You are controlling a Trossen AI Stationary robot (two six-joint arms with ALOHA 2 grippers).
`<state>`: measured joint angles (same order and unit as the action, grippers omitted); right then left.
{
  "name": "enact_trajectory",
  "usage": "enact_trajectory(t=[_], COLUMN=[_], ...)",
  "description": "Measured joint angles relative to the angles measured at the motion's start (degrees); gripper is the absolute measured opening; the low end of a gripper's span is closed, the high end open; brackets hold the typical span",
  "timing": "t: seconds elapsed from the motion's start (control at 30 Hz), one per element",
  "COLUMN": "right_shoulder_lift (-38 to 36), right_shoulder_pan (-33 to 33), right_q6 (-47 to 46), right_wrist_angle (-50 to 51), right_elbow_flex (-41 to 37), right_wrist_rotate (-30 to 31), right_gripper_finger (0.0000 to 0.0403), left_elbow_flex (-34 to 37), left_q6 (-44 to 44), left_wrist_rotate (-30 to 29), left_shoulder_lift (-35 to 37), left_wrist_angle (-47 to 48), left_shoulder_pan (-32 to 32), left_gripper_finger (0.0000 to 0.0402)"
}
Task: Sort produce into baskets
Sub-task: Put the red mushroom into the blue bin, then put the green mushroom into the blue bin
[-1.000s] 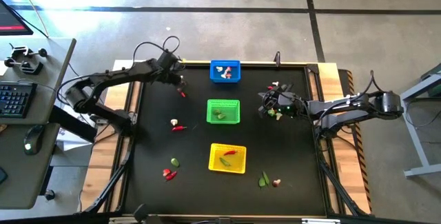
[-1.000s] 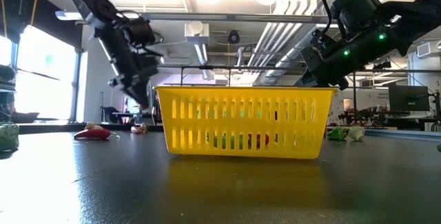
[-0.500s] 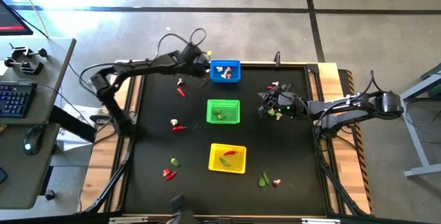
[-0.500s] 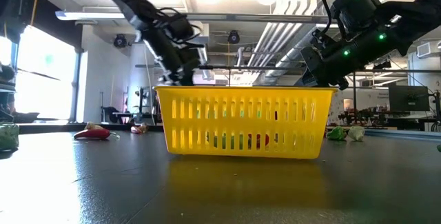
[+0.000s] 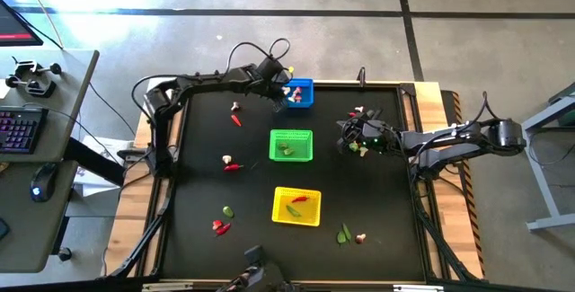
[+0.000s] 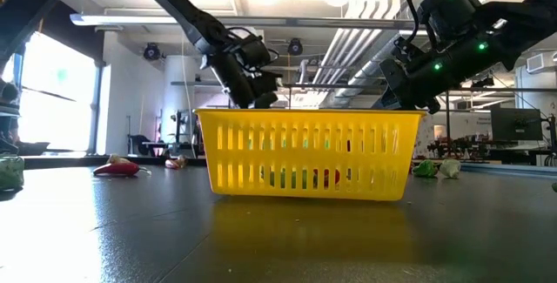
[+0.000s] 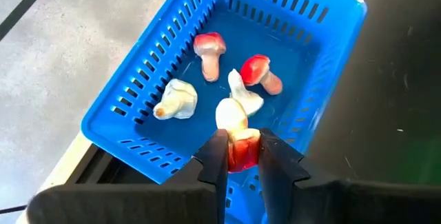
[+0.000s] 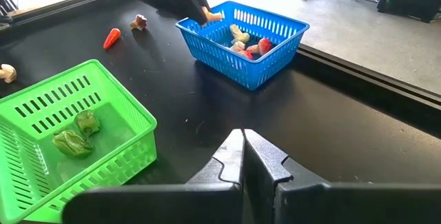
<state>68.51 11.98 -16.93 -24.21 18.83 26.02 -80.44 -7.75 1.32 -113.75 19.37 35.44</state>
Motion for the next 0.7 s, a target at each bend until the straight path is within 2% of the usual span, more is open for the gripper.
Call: enact_trajectory(t=[0.47, 0.7], right_shoulder_lift=[0.0, 0.0], right_shoulder_pan=[0.0, 0.0], right_q6=[0.9, 0.5], right_wrist_angle=[1.7, 2.2], right_elbow_flex=[0.0, 0.0], right_wrist_rotate=[0.6, 0.5], right_gripper_finger=[0.0000, 0.0000], left_elbow_flex=[0.0, 0.0], left_q6=[0.0, -0.7], left_wrist_rotate=[-0.2, -0.2], left_shoulder_lift=[-0.1, -0.1], left_wrist_angle=[-0.6, -0.6], left_shoulder_pan=[0.0, 0.0], left_gripper_finger=[0.0118, 0.0130])
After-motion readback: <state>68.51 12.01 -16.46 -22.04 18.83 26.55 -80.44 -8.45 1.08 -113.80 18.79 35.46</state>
